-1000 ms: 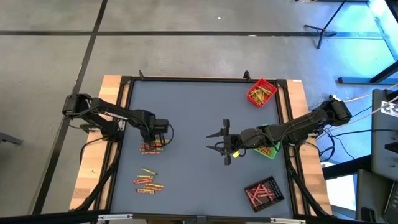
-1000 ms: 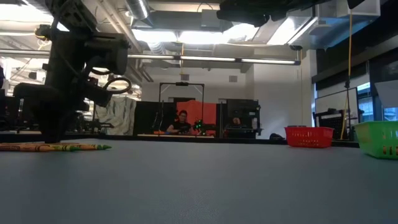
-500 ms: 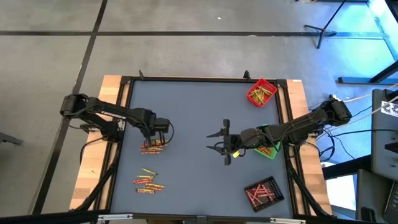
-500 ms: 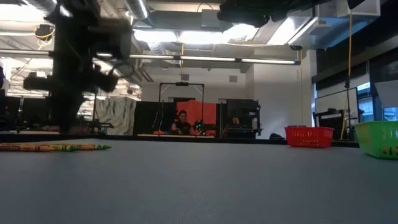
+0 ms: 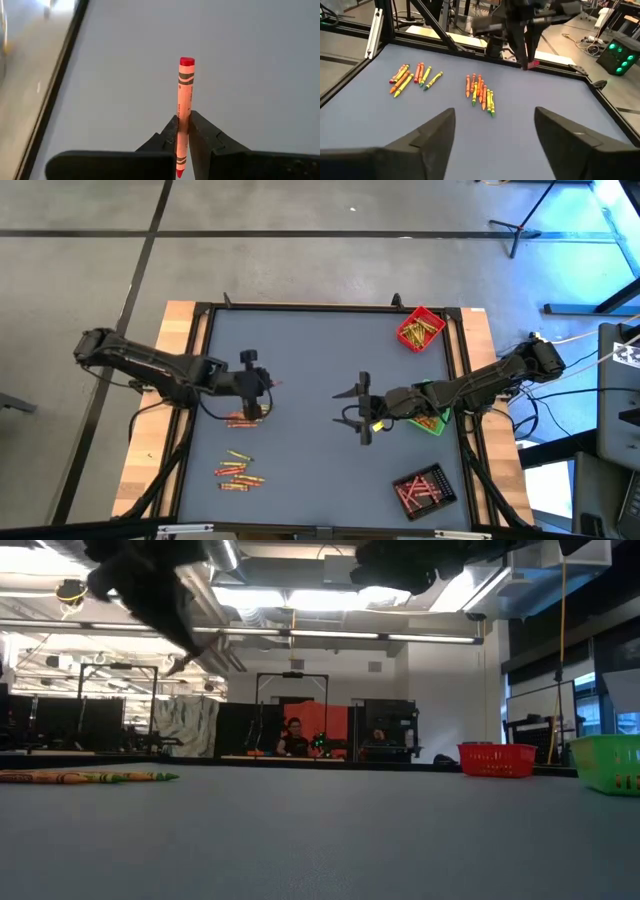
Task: Sort crayons
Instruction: Put the red crayon into the black bin
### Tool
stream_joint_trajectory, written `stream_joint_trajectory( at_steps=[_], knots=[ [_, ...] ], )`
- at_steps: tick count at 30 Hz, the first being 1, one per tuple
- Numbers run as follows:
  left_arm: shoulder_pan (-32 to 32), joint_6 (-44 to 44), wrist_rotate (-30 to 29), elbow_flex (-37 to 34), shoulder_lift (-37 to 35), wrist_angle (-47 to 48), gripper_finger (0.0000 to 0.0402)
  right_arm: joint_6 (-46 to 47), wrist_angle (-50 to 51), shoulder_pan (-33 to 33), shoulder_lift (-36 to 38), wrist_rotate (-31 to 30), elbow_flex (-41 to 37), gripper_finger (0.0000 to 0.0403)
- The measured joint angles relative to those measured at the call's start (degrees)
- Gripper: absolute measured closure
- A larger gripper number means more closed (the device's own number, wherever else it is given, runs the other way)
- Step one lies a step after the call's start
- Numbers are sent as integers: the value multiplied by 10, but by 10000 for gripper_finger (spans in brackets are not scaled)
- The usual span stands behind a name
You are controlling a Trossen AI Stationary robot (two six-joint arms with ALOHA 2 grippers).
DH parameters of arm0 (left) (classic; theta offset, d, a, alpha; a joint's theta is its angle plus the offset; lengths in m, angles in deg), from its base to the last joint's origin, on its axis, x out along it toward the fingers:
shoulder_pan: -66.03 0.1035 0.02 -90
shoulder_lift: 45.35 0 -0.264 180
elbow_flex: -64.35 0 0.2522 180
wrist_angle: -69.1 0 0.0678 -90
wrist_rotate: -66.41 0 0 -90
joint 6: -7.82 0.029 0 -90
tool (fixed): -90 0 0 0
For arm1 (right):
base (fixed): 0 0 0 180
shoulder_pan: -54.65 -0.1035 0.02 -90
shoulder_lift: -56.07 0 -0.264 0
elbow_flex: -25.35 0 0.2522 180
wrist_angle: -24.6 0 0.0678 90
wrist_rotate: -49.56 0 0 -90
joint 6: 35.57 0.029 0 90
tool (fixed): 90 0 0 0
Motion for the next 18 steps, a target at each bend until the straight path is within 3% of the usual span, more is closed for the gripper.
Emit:
stream_joint_trajectory(
  at_steps=[6,13,18],
  knots=[
    [-25,90,32,-53,-1,-205,389,-13,0,0,0,-5,0,99],
    [-22,166,83,-105,15,-441,388,-15,-18,0,0,-5,0,109],
    [-19,207,110,-120,60,-558,388,-30,-73,0,-21,-5,0,121]
  ],
)
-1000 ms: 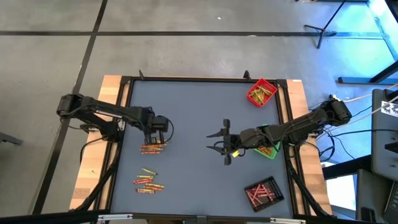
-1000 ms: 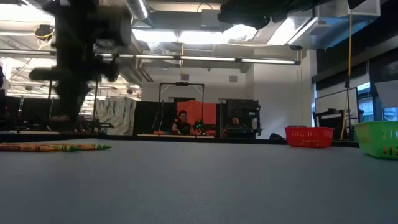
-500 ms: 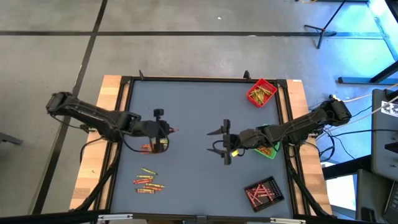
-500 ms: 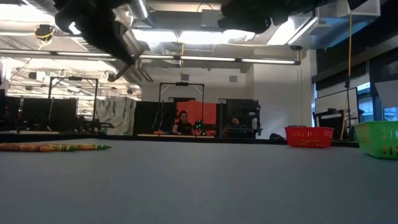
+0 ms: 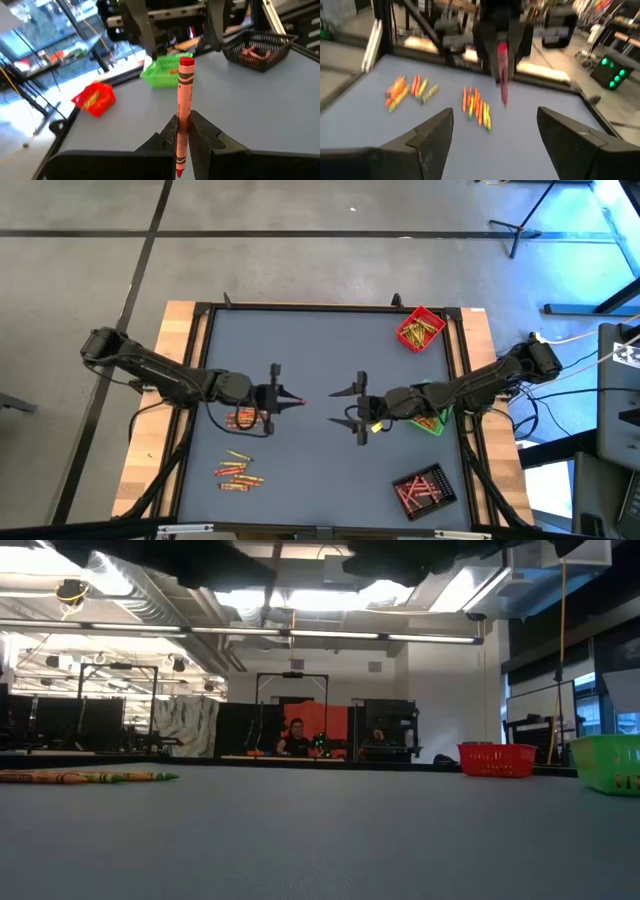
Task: Sort crayons
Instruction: Put the red crayon into the black bin
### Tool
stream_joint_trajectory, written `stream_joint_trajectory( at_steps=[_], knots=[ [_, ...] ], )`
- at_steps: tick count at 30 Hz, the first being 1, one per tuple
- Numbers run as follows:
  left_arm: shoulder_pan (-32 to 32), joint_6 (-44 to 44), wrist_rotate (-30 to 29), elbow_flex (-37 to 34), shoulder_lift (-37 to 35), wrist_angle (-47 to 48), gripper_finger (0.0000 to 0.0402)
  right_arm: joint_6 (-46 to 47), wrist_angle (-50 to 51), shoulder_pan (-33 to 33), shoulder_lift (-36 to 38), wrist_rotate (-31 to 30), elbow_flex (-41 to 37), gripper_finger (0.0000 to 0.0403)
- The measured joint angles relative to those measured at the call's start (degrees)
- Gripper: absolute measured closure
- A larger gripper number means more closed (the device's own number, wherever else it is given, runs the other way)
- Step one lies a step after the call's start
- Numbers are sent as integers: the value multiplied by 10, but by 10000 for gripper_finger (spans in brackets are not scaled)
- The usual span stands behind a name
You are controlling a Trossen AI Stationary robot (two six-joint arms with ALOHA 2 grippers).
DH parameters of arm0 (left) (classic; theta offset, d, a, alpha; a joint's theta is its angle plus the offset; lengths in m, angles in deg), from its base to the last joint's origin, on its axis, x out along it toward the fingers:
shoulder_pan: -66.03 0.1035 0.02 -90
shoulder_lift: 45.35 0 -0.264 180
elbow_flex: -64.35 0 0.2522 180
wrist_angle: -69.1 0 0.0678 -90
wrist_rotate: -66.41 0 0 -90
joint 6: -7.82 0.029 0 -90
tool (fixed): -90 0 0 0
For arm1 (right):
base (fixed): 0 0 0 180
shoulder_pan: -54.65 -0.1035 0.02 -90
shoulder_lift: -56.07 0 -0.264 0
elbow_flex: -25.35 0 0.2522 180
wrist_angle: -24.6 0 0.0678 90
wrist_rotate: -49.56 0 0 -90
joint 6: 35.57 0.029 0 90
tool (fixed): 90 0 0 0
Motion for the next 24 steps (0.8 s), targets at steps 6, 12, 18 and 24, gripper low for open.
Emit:
stream_joint_trajectory(
  at_steps=[6,12,18,24],
  knots=[
    [0,22,7,0,64,-75,388,-29,-82,0,-32,-9,1,140],
    [-1,23,47,8,78,-94,388,-46,-149,0,-69,-2,2,159],
    [-1,23,47,8,78,-103,388,-59,-156,0,-100,16,30,173],
    [-3,23,54,8,78,-111,388,-60,-153,0,-134,17,64,209]
  ],
)
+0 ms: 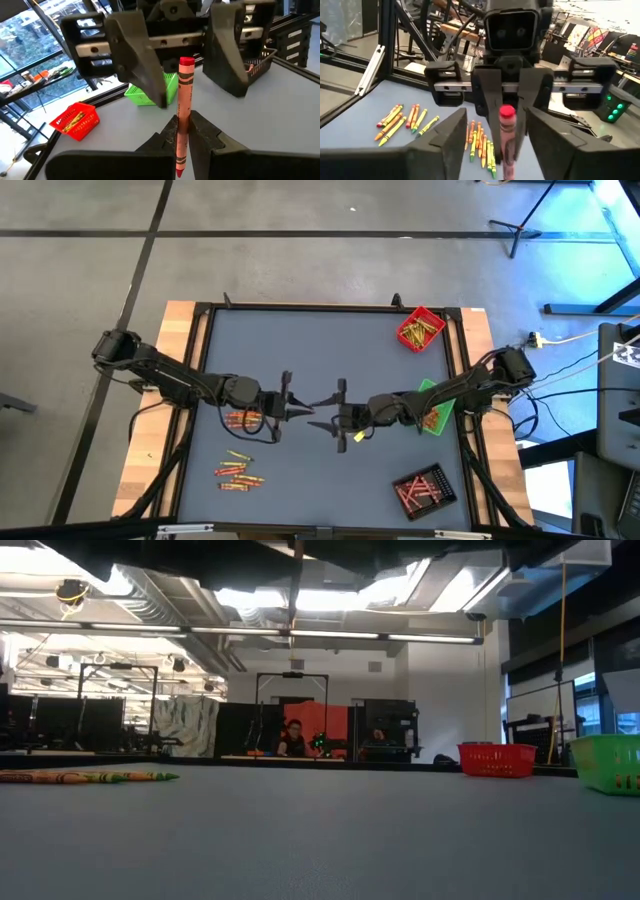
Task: Sort crayons
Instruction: Put the red crayon into the black bin
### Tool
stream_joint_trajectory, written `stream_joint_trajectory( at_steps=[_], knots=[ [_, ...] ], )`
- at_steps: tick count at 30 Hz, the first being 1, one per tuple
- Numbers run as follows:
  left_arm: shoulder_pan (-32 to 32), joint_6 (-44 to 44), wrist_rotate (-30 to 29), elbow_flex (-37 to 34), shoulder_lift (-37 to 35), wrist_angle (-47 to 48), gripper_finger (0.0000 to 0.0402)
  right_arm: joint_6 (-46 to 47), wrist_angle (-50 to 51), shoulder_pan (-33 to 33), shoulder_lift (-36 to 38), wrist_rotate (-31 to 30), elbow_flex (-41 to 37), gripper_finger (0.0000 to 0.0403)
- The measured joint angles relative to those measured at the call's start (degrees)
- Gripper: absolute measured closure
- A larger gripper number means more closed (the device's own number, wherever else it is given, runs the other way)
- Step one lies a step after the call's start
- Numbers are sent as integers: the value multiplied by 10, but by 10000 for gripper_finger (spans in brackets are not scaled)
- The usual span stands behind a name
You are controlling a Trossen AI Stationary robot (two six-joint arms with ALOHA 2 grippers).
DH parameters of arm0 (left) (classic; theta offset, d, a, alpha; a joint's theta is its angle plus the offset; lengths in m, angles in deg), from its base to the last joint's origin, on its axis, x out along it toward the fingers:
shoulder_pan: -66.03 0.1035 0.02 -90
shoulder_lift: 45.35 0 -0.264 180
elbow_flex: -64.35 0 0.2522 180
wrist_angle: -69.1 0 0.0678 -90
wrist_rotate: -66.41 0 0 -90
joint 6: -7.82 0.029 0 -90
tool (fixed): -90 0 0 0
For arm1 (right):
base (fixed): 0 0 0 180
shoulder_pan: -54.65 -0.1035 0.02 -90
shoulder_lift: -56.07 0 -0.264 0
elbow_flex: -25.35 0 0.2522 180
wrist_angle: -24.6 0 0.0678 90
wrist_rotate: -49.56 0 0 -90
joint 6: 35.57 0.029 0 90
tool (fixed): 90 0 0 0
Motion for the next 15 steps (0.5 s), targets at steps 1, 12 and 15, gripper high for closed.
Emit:
stream_joint_trajectory(
  at_steps=[1,12,15],
  knots=[
    [-1,0,0,0,0,0,388,-1,4,0,-2,0,2,221],
    [-1,2,21,0,0,-1,382,-24,6,0,-6,0,10,385],
    [-1,10,28,0,0,-4,362,-29,16,0,-6,0,13,362]
  ],
)
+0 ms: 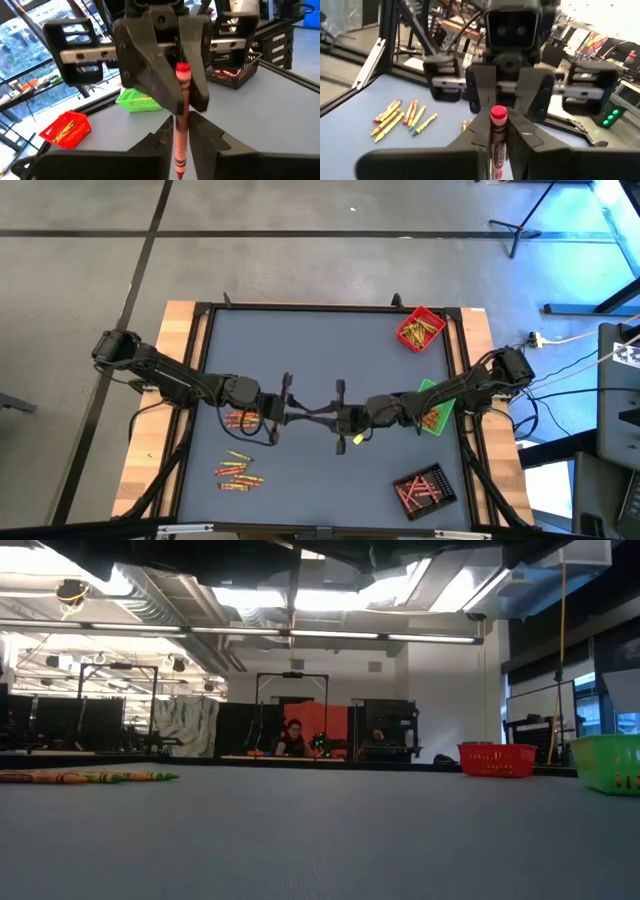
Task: Sort crayons
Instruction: Put the red crayon into the black bin
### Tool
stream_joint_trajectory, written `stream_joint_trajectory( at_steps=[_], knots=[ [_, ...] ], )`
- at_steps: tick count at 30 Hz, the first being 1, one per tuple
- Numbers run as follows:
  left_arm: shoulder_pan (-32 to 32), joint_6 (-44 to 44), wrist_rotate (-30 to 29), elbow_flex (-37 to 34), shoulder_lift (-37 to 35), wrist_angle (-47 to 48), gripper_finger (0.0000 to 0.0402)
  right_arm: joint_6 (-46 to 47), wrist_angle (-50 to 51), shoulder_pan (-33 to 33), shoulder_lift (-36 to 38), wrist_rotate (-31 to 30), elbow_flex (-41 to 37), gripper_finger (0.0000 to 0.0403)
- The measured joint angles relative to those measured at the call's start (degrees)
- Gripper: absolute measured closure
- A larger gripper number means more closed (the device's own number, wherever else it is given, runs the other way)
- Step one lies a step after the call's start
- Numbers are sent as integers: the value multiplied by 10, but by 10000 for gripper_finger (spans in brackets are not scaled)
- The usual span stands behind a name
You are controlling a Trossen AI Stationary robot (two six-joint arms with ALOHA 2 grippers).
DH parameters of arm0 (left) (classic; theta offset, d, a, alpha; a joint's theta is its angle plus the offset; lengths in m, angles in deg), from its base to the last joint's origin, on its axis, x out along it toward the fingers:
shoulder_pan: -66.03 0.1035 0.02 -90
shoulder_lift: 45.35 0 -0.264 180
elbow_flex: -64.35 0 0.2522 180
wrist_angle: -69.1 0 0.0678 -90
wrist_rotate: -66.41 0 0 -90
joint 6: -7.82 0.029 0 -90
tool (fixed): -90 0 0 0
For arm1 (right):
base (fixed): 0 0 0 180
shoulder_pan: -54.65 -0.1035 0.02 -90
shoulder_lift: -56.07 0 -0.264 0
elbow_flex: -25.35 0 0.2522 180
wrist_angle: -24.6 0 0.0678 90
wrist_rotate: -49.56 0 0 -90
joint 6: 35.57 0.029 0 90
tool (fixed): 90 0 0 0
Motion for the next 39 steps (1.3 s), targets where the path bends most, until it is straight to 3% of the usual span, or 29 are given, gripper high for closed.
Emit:
stream_joint_trajectory(
  at_steps=[7,11,15,19,22,28,39],
  knots=[
    [-17,1,-61,0,-40,71,299,0,141,-14,18,-47,34,389],
    [-33,-1,-102,0,-75,153,290,20,271,-40,41,-90,68,376],
    [-44,-1,-117,0,-95,186,289,106,438,-62,63,-107,123,366],
    [-46,2,-117,0,-96,192,289,178,612,-83,62,-54,177,377],
    [-44,3,-119,0,-96,190,289,249,674,-95,62,-5,192,380],
    [-44,4,-119,0,-96,188,289,389,772,-138,61,47,192,372],
    [-36,23,-120,0,-96,186,289,698,869,-246,59,68,178,371]
  ],
)
